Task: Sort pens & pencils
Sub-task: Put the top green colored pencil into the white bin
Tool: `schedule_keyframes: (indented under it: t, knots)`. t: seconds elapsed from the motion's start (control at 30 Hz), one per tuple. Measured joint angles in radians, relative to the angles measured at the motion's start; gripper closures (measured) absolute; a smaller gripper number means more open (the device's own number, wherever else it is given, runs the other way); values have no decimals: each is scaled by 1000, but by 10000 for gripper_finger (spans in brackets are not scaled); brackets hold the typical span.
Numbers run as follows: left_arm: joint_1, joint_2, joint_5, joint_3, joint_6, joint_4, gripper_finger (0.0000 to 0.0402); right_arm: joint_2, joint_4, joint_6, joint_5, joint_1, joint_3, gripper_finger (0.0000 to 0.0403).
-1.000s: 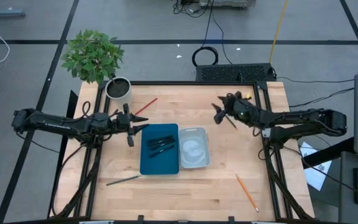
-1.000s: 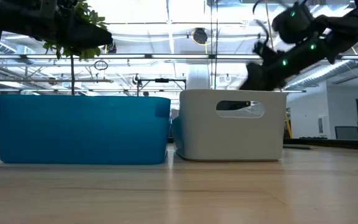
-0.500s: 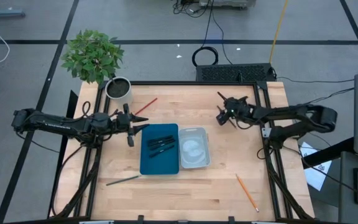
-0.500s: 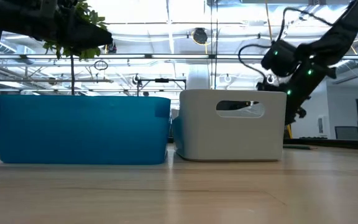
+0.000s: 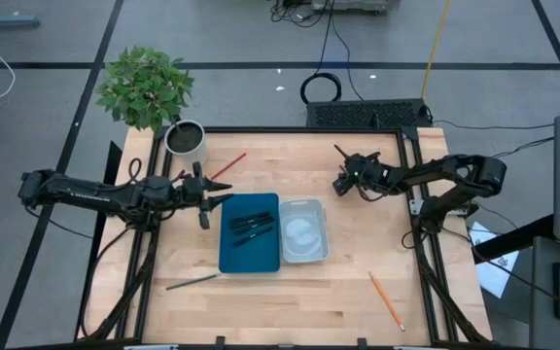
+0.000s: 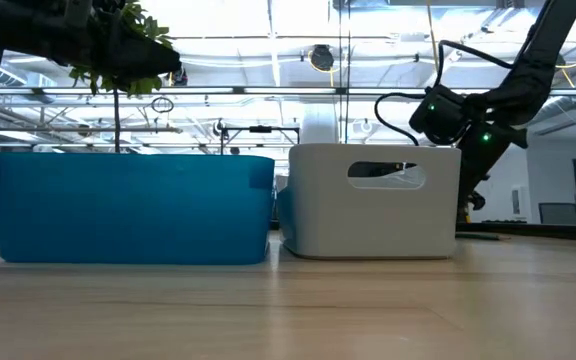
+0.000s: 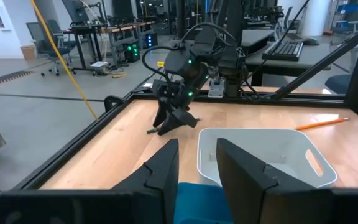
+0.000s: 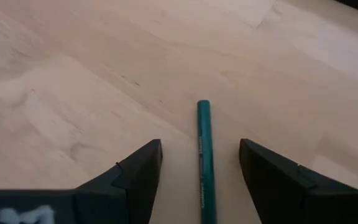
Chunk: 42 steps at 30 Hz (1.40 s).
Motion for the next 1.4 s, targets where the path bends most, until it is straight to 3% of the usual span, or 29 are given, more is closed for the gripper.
schedule_keyframes:
  t: [0.13, 0.47, 0.87, 1.4]
  knots:
    - [0, 0, 0, 0, 0, 0, 289, 4, -22, 11, -1, 0, 2, 236]
    - [0, 0, 0, 0, 0, 0, 289, 5, -42, -15, -2, 0, 2, 390]
    - [0, 0, 1, 0, 0, 0, 289, -14, -52, -64, -9, 1, 0, 397]
    - [0, 0, 2, 0, 1, 0, 289, -212, -60, -103, -11, 108, -4, 399]
